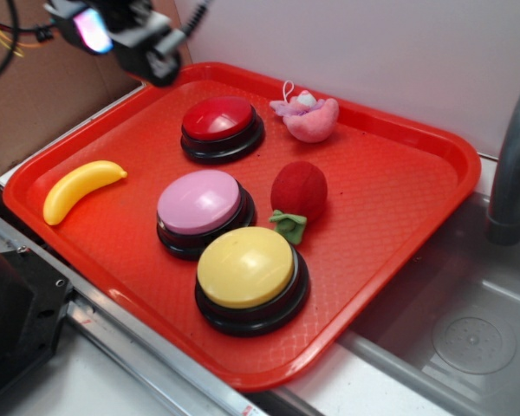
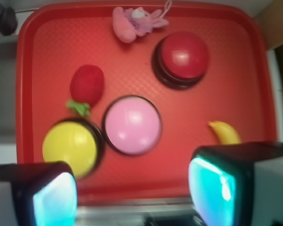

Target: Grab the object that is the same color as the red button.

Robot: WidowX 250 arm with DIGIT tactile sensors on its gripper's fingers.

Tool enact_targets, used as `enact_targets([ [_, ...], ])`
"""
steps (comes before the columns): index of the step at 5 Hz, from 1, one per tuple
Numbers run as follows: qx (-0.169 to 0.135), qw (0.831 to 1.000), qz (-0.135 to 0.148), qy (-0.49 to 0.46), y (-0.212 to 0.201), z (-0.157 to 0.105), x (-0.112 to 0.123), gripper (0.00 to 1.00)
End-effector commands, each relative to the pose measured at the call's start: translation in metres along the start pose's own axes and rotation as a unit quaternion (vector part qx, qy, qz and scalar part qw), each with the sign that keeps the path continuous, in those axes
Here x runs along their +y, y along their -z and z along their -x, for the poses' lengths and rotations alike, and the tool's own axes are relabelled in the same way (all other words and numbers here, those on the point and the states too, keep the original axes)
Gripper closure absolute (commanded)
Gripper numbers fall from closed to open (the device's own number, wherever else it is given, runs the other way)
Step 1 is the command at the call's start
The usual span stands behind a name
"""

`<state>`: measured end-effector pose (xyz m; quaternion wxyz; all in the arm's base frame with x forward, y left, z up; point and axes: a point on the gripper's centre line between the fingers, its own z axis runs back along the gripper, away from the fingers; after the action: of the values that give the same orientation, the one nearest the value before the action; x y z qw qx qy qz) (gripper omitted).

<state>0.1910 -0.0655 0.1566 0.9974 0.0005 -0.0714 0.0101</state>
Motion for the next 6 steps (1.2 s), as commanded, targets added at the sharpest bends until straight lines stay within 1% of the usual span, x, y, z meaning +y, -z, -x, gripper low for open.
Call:
enact_targets([
  [1, -0.009, 1.0, 0.001, -0.013, 0.059, -0.04, -0.035, 0.0],
  [2, -0.008, 1.0, 0.003, -0.008, 0.089, -0.055, -0.05, 0.0],
  [3, 0.024, 0.999, 0.022, 0.001, 0.113, -0.065, -0.059, 0.0],
  [4, 0.037, 0.999, -0.001, 0.005, 0.137, -0.068, -0.06, 0.0],
  [5, 0.043, 0.999, -0.023, -0.009, 0.147, -0.067, -0.054, 0.0],
  [6, 0.05, 0.997, -0.042, -0.03, 0.152, -0.064, -0.048, 0.42],
])
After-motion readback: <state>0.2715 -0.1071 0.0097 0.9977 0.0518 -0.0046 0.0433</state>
